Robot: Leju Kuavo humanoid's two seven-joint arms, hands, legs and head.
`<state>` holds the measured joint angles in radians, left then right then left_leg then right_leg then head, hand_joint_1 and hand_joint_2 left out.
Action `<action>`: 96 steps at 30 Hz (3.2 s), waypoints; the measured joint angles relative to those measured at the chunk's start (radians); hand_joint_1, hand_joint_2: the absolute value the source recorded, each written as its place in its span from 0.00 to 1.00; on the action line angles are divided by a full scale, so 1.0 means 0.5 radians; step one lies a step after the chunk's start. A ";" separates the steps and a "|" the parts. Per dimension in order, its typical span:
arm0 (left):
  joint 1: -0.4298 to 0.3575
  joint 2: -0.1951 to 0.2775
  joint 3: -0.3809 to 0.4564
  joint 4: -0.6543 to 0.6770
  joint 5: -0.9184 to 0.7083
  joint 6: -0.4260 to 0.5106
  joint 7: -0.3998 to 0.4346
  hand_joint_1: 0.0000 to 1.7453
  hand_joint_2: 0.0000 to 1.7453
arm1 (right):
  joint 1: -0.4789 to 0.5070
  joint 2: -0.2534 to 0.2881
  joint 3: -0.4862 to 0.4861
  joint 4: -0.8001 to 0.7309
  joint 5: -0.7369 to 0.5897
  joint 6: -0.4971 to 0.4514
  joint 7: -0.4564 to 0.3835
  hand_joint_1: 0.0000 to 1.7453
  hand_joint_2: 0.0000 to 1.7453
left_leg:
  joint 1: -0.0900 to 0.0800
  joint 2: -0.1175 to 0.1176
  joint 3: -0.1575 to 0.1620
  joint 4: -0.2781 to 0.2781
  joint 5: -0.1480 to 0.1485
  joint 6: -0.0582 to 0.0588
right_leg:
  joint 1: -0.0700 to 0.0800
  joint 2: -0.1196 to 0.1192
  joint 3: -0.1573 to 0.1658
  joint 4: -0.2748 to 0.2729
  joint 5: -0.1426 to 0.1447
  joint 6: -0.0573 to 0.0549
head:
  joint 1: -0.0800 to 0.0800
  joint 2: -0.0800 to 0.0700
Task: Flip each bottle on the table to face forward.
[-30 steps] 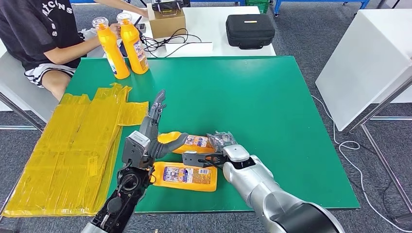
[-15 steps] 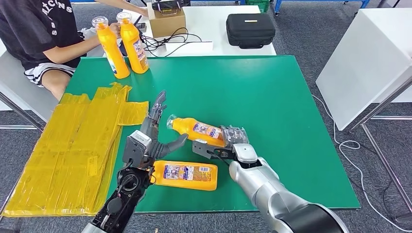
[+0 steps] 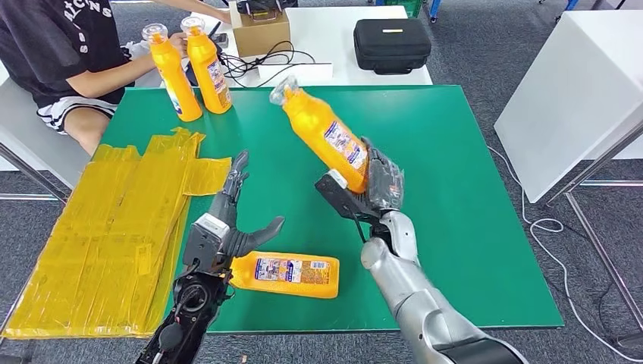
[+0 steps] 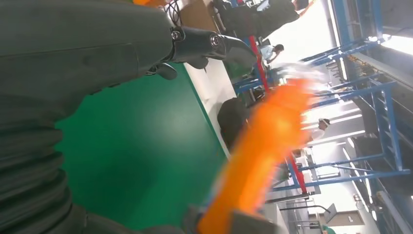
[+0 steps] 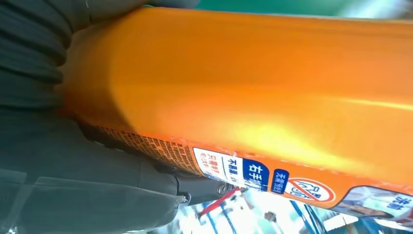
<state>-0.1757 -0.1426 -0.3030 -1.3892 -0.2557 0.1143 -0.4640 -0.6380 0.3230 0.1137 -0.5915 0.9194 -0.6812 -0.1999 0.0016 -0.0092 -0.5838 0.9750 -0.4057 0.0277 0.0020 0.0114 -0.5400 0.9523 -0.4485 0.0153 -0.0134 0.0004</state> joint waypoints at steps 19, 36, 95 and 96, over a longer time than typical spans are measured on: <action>0.045 0.030 0.047 -0.083 0.119 -0.177 -0.001 0.00 1.00 | 0.501 0.035 0.221 -0.618 -1.367 0.351 -0.965 1.00 1.00 | 0.000 0.001 -0.003 0.000 0.000 0.000 | 0.000 0.000 -0.004 0.000 0.000 -0.001 | 0.000 0.000; 0.063 0.031 0.048 -0.083 0.218 -0.210 0.014 0.00 1.00 | 0.541 -0.009 0.659 -0.534 -1.177 0.590 -0.959 1.00 1.00 | 0.000 0.001 -0.004 0.000 0.000 0.000 | 0.000 0.000 -0.004 0.000 0.000 -0.001 | 0.000 0.000; 0.217 0.055 0.089 -0.376 0.892 -0.777 0.131 0.00 1.00 | 0.392 -0.065 0.809 -0.379 -0.767 0.880 -0.755 1.00 1.00 | 0.000 0.001 -0.005 0.000 0.000 0.000 | 0.000 0.000 -0.005 0.000 0.000 -0.001 | 0.000 0.000; 0.223 0.055 0.089 -0.387 0.894 -0.778 0.133 0.00 1.00 | 0.393 -0.064 0.809 -0.379 -0.766 0.878 -0.755 1.00 1.00 | 0.000 0.001 -0.005 0.000 0.000 0.000 | 0.000 0.000 -0.005 0.000 0.000 -0.001 | 0.000 0.000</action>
<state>-0.0641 -0.1148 -0.2583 -1.5826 0.1914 -0.2747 -0.3977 -0.4415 0.2910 0.5179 -0.7809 0.5363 -0.2424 -0.5776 0.0018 -0.0086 -0.5862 0.9748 -0.4056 0.0275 0.0018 0.0113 -0.5425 0.9522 -0.4487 0.0150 -0.0132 0.0004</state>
